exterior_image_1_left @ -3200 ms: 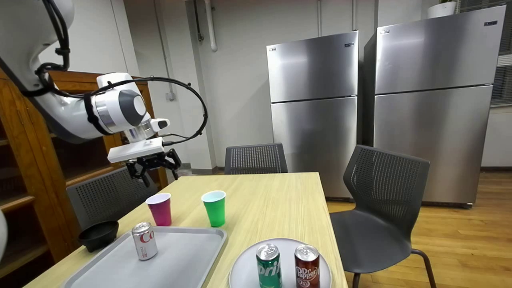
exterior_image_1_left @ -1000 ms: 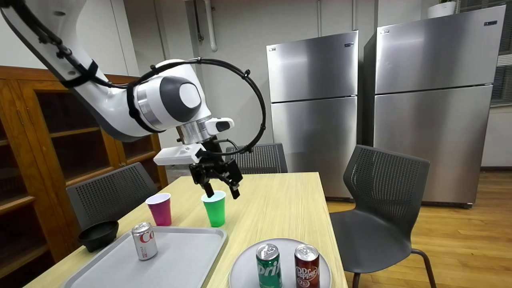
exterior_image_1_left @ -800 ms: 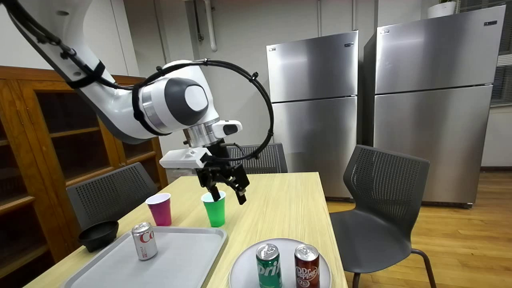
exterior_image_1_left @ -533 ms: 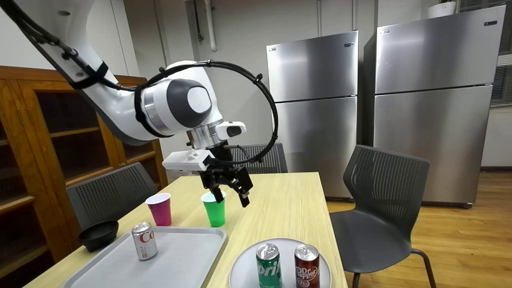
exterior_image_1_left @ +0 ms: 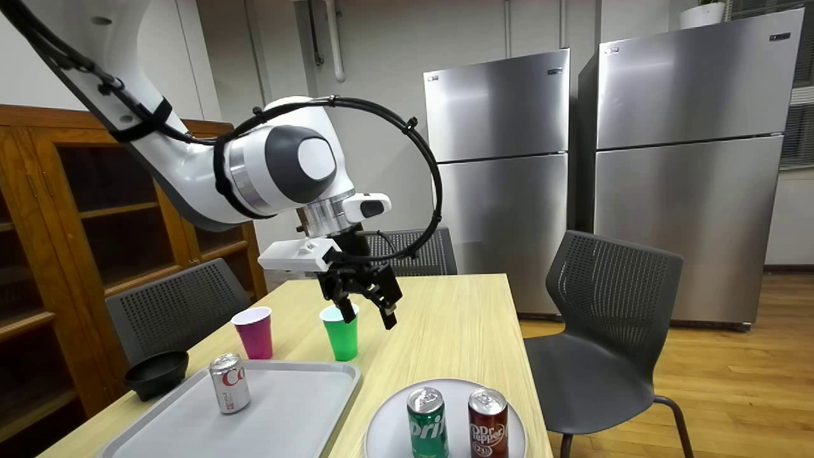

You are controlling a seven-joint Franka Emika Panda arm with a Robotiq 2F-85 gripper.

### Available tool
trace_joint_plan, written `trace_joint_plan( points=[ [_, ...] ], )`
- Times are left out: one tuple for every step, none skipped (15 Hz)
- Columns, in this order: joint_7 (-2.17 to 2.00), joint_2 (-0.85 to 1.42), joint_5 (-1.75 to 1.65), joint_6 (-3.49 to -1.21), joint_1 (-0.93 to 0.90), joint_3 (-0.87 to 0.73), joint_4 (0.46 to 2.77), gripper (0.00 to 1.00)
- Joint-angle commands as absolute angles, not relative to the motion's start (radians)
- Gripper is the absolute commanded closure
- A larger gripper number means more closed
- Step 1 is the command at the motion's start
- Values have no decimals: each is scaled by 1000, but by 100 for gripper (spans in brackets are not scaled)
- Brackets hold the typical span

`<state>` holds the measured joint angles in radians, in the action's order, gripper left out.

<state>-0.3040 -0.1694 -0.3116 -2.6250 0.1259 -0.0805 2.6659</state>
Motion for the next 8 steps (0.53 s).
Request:
trace_joint_plan(
  points=[
    [-298, -170, -305, -2624, 141, -64, 2665, 0],
    [-298, -170, -305, -2624, 141, -64, 2665, 0],
    [-298, -170, -305, -2624, 141, -64, 2665, 0],
    [-292, -170, -304, -2627, 143, -68, 2668, 0],
    [-286, -169, -297, -2627, 144, -73, 2669, 0],
    [-287, -168, -292, -2626, 147, -77, 2670, 0],
    [-288, -162, -286, -2622, 152, -82, 2670, 0],
    [-292, -157, -284, -2618, 157, -84, 2668, 0]
  ],
)
